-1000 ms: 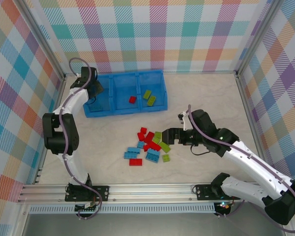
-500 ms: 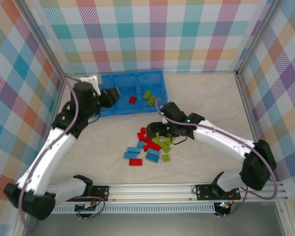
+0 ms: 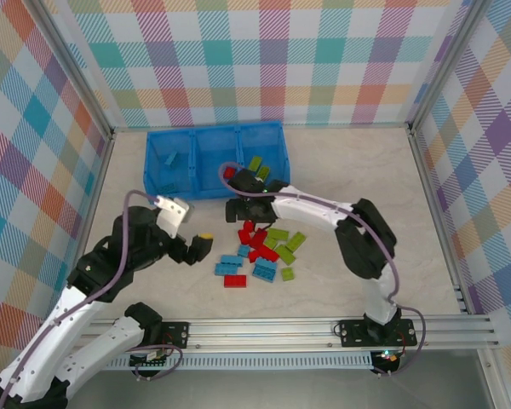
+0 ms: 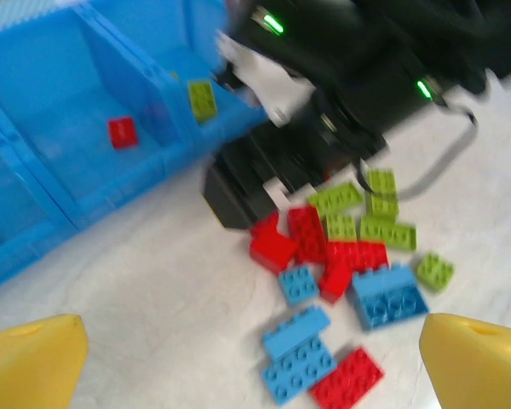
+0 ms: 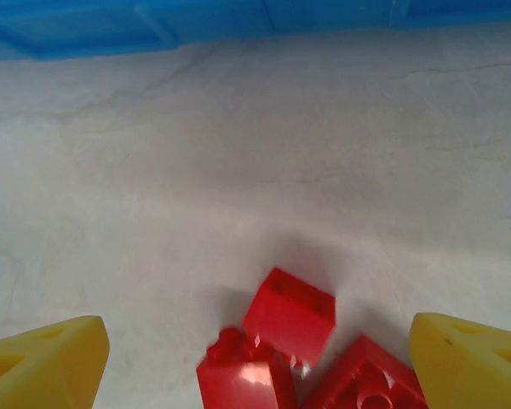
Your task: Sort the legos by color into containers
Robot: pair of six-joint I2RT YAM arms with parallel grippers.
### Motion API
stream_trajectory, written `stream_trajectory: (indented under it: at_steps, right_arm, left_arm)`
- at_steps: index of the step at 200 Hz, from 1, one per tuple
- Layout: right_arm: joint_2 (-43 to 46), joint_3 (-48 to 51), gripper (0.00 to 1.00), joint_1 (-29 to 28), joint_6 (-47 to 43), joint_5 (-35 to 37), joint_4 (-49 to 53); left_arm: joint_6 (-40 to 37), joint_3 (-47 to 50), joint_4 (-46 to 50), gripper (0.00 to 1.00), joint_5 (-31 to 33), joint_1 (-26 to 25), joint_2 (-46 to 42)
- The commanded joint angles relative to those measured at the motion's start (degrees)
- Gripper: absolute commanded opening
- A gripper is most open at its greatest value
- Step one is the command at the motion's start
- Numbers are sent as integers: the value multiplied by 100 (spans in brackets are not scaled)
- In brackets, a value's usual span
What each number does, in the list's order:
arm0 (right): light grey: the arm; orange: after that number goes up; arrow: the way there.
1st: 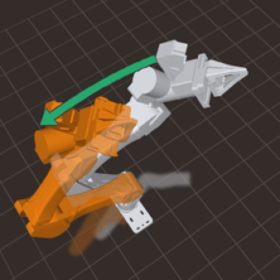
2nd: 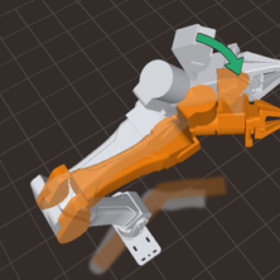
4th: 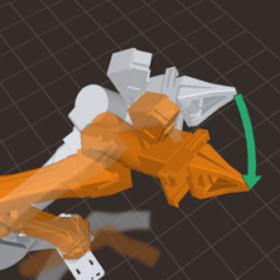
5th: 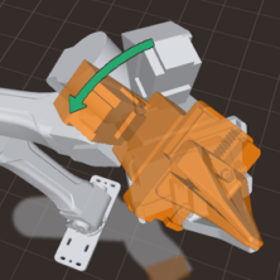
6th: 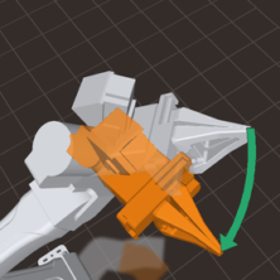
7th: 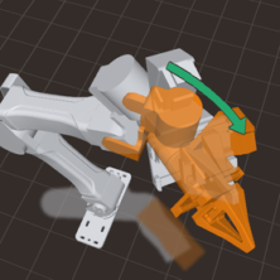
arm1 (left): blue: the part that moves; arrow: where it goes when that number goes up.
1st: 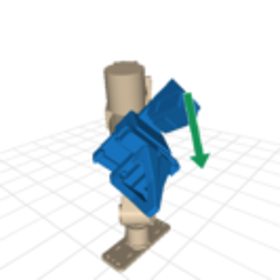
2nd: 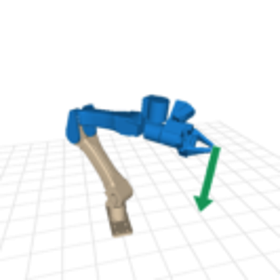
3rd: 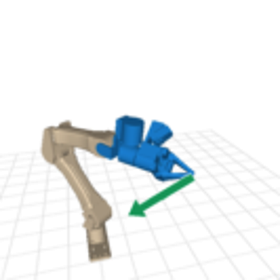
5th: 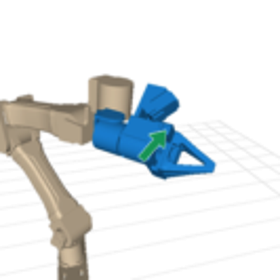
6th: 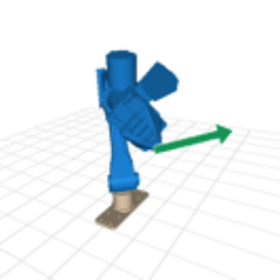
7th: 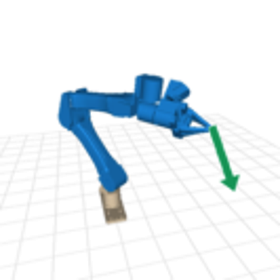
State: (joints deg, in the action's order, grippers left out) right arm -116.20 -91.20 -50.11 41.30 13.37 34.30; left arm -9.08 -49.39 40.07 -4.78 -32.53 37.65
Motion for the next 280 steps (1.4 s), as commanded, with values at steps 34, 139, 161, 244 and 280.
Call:
stream_trajectory:
  at_steps: [34, 139, 161, 244, 280]
  right_arm:
    - [-1283, -1507, 82, -238, 882, 899, 1889]
    - [-1067, -1007, 29, -280, 1090, 863, 1293]
    - [-377, -461, 18, -296, 702, 1087, 502]
    - [660, 897, 8, -342, -3590, 1169, -4736]
    - [-569, -636, 8, -150, -4040, 1271, -3987]
  left_arm:
    - [-825, 631, -587, 100, -94, -69, -612]
    - [-678, 830, -738, 100, -68, -69, -728]
    - [-674, 891, -818, 100, 35, -65, -784]
    - [-662, 1183, -1237, 100, 1158, 45, -1380]
    - [-678, 1264, -1273, 100, 1278, 63, -1512]
